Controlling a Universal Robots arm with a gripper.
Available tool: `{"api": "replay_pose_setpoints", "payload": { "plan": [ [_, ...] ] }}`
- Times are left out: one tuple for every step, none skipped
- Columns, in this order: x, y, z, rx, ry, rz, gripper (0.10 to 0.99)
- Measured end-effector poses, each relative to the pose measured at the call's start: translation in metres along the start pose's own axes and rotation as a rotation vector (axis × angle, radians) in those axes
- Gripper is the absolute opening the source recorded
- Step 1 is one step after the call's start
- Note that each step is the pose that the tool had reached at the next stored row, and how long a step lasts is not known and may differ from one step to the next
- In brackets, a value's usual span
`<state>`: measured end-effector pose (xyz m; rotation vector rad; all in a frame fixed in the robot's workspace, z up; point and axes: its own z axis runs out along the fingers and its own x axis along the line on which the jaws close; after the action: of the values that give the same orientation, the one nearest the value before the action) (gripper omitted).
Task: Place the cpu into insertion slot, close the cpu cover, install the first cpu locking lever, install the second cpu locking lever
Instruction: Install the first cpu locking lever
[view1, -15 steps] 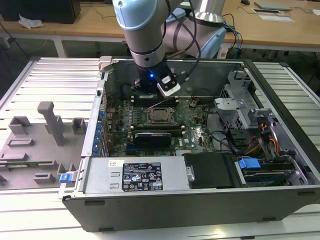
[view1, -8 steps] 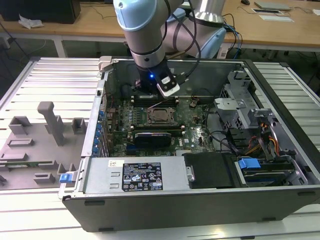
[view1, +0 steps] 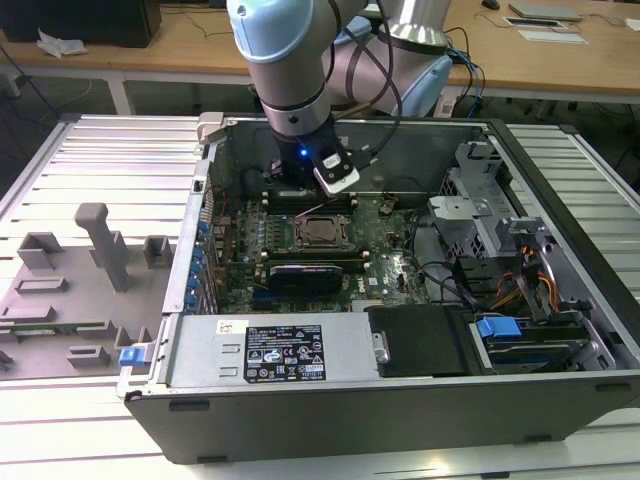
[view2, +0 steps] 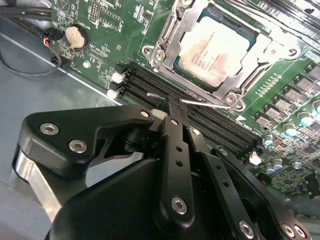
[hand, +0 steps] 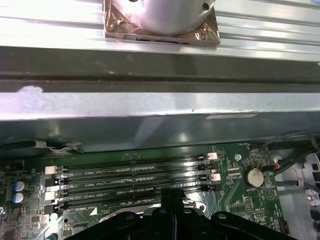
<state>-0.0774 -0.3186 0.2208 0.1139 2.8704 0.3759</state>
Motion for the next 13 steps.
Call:
{"api": "replay_pose_setpoints", "payload": {
  "plan": [
    [0.0001, -0.0001, 0.0005, 0.002, -0.0034, 0.004, 0.106],
    [0.0002, -0.0003, 0.0011, 0.004, -0.0061, 0.009, 0.106],
    [0.0004, -0.0004, 0.0015, 0.007, -0.0087, 0.019, 0.106],
    [0.0004, -0.0005, 0.0018, 0.009, -0.0111, 0.027, 0.106],
    [0.0006, -0.0003, 0.0022, 0.011, -0.0141, 0.038, 0.106],
    [0.0007, 0.0006, 0.0028, 0.013, -0.0163, 0.045, 0.106],
    [0.0008, 0.0011, 0.0031, 0.014, -0.0173, 0.049, 0.106],
    [0.0010, 0.0019, 0.0034, 0.015, -0.0186, 0.054, 0.106],
    [0.0011, 0.0025, 0.0037, 0.016, -0.0198, 0.058, 0.106],
    [0.0011, 0.0030, 0.0040, 0.017, -0.0208, 0.061, 0.106],
    [0.0013, 0.0037, 0.0043, 0.019, -0.0221, 0.066, 0.106],
    [0.0014, 0.0043, 0.0045, 0.020, -0.0232, 0.070, 0.106],
    [0.0014, 0.0050, 0.0048, 0.021, -0.0243, 0.073, 0.106]
  ]
}}
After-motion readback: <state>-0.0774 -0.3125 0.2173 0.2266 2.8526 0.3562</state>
